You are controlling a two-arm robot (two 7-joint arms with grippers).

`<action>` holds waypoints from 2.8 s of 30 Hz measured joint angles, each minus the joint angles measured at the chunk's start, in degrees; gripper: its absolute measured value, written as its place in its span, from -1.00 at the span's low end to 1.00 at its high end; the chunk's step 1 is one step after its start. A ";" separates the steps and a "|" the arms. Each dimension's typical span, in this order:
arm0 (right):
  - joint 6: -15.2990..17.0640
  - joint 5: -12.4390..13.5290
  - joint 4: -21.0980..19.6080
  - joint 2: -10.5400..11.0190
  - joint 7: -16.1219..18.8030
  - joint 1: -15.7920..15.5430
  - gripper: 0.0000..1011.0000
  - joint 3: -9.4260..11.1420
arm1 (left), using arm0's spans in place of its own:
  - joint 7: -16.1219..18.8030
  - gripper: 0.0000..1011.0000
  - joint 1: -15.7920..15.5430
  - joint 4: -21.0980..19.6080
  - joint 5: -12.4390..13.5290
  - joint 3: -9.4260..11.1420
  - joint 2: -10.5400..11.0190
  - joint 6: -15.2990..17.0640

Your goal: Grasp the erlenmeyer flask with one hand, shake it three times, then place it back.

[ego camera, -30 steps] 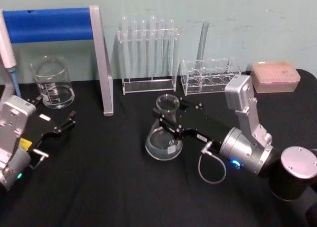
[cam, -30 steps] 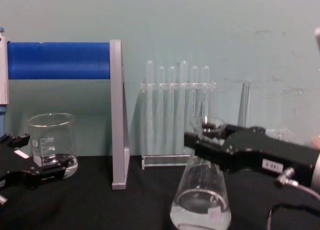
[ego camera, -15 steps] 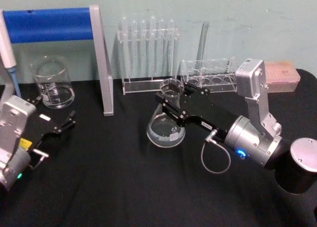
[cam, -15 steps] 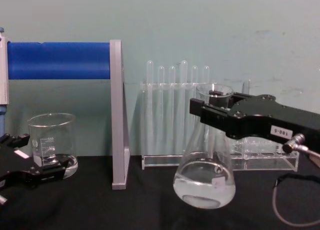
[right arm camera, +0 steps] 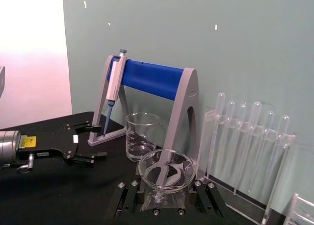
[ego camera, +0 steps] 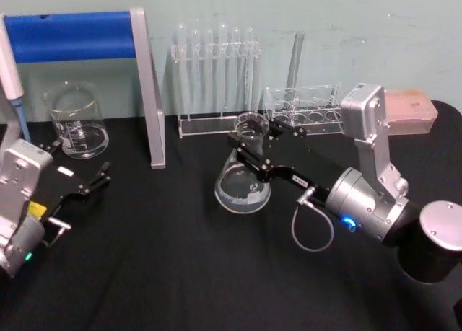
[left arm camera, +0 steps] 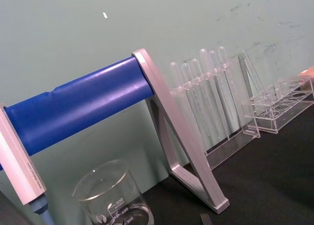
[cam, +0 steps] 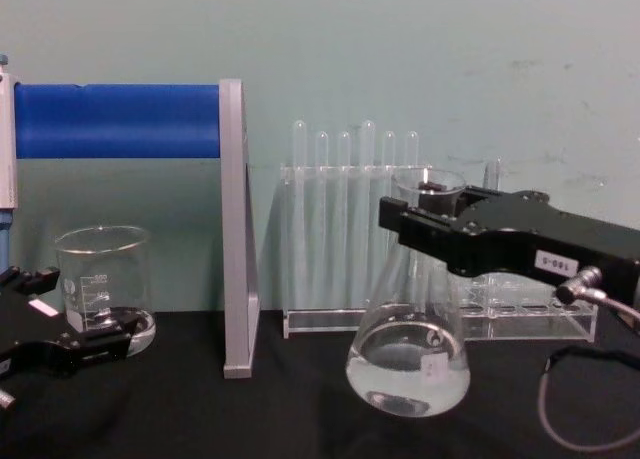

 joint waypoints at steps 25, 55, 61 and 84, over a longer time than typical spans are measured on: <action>1.83 -2.35 -3.23 -3.86 1.88 -0.16 -0.10 -7.70 | 0.00 0.98 0.00 0.00 0.00 0.00 0.00 0.00; 1.58 -3.47 -0.15 -3.74 -3.08 1.27 -0.10 -3.42 | 0.00 0.98 0.00 0.00 0.00 0.00 0.00 0.00; 1.21 -4.20 1.01 -3.50 -5.48 1.34 -0.10 0.35 | 0.00 0.98 0.00 0.00 0.00 0.00 0.00 0.00; 1.16 -6.24 2.16 -3.70 -9.59 -0.29 -0.10 9.23 | 0.00 0.98 0.00 0.00 0.00 0.00 0.00 0.00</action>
